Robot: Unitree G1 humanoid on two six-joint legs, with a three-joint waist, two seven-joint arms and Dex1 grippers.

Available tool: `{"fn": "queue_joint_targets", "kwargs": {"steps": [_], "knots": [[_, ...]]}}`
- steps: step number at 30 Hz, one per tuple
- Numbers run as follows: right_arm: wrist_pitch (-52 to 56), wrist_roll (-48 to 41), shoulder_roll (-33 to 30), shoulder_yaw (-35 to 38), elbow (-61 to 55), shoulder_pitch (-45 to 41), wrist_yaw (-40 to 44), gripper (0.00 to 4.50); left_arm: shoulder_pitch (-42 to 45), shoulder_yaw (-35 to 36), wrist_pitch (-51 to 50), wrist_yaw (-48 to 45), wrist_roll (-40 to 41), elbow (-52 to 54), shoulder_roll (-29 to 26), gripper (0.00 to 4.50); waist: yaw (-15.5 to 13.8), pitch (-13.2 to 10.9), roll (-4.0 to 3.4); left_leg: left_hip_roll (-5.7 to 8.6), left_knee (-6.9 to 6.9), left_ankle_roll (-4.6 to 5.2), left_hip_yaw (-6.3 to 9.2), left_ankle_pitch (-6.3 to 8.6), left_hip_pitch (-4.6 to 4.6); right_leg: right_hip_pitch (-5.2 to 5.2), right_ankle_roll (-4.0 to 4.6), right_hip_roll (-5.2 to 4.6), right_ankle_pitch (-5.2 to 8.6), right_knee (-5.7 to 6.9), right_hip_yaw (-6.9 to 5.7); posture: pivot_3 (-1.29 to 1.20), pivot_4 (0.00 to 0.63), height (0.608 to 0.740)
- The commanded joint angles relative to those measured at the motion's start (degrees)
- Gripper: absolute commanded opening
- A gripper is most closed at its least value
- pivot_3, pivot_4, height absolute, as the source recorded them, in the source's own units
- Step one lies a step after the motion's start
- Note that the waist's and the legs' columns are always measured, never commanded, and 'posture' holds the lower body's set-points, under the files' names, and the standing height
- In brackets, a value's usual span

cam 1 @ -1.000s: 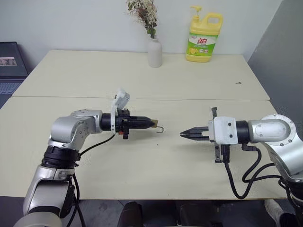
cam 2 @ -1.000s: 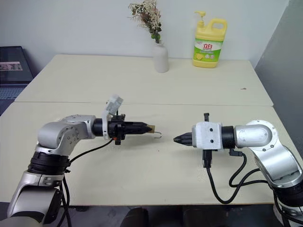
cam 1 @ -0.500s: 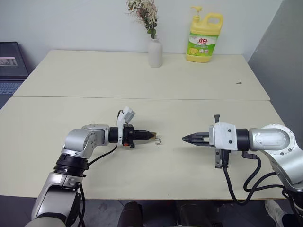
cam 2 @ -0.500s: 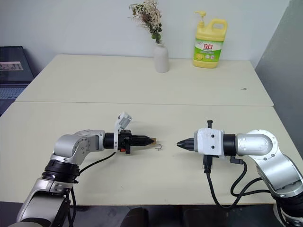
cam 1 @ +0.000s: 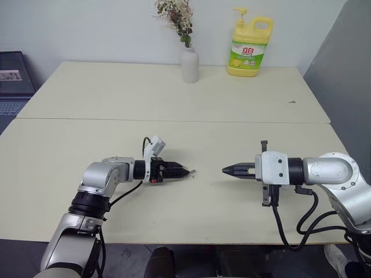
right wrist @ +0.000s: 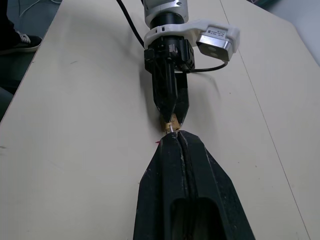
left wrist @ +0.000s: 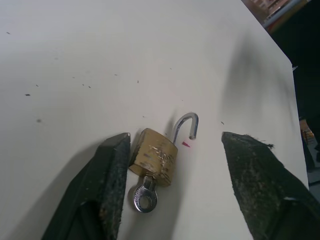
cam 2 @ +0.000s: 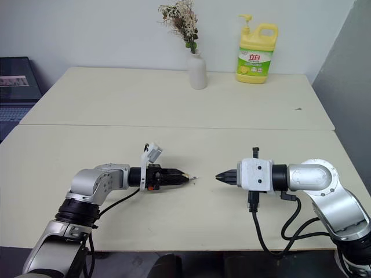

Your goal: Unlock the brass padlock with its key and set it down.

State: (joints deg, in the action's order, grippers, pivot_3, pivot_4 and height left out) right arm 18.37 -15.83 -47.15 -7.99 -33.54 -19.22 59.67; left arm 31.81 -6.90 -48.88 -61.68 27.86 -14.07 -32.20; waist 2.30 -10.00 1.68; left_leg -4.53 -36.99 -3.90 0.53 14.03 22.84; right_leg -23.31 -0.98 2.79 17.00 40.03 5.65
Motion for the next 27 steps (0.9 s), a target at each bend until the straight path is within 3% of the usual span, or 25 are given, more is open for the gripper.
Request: {"fn": "queue_joint_targets", "kwargs": {"steps": [1, 12, 17, 20, 23, 27], "knots": [[0.1, -0.6, -0.2, 0.8, -1.3, -1.2, 0.0, 0.0, 0.2, 2.0, 1.0, 1.0, -0.9, -1.0, -1.1, 3.0, 0.0, 0.0, 0.0, 0.0, 0.0, 0.0, 0.0, 0.0, 0.0, 0.0, 0.0, 0.0, 0.0, 0.0, 0.0, 0.0, 0.15, 0.74], [3.1, -1.3, 0.1, -0.2, -1.8, -3.8, 0.1, 0.0, -0.9, 6.5, 10.5, -2.1, -1.5, 4.2, -7.2, 3.0, -0.3, 0.0, 0.0, -0.01, 0.0, 0.0, 0.0, 0.0, 0.06, -0.01, 0.0, -0.01, 0.0, -0.05, -0.01, 0.0, 0.15, 0.74], [4.2, -1.5, 0.2, -0.6, -3.0, -2.1, -0.7, 0.0, -6.0, 8.1, 19.3, -4.9, -3.9, 10.7, -13.3, 3.0, -0.4, 0.0, 0.0, -0.04, 0.03, 0.0, -0.01, 0.0, 0.06, -0.05, 0.03, -0.01, 0.01, -0.06, 0.0, 0.0, 0.15, 0.74], [3.8, -0.8, 0.3, -0.7, -2.5, -0.1, -1.3, 0.0, -10.6, 9.2, 24.1, -5.7, -5.6, 14.3, -16.9, 3.58, -0.3, 0.0, 0.0, -0.05, 0.04, 0.0, -0.02, 0.0, 0.05, -0.05, 0.04, -0.01, 0.03, -0.05, -0.01, 0.0, 0.15, 0.74], [3.2, -0.3, 0.2, -0.4, -1.0, 1.8, -1.8, 0.0, -14.1, 10.1, 27.2, -7.4, -5.8, 17.6, -19.7, 4.49, -0.4, 0.0, -0.01, -0.05, 0.03, 0.0, -0.06, 0.0, 0.06, -0.06, 0.04, -0.03, 0.04, -0.06, -0.01, 0.0, 0.15, 0.74], [2.0, 0.4, -0.3, -0.3, 1.0, 3.3, -1.2, 1.2, -17.6, 11.7, 31.3, -8.8, -6.7, 20.2, -22.6, 4.5, -0.5, 0.0, 0.02, -0.06, 0.02, 0.0, -0.12, 0.0, 0.06, -0.06, 0.03, -0.05, 0.05, -0.06, 0.0, 0.0, 0.15, 0.74]]}}
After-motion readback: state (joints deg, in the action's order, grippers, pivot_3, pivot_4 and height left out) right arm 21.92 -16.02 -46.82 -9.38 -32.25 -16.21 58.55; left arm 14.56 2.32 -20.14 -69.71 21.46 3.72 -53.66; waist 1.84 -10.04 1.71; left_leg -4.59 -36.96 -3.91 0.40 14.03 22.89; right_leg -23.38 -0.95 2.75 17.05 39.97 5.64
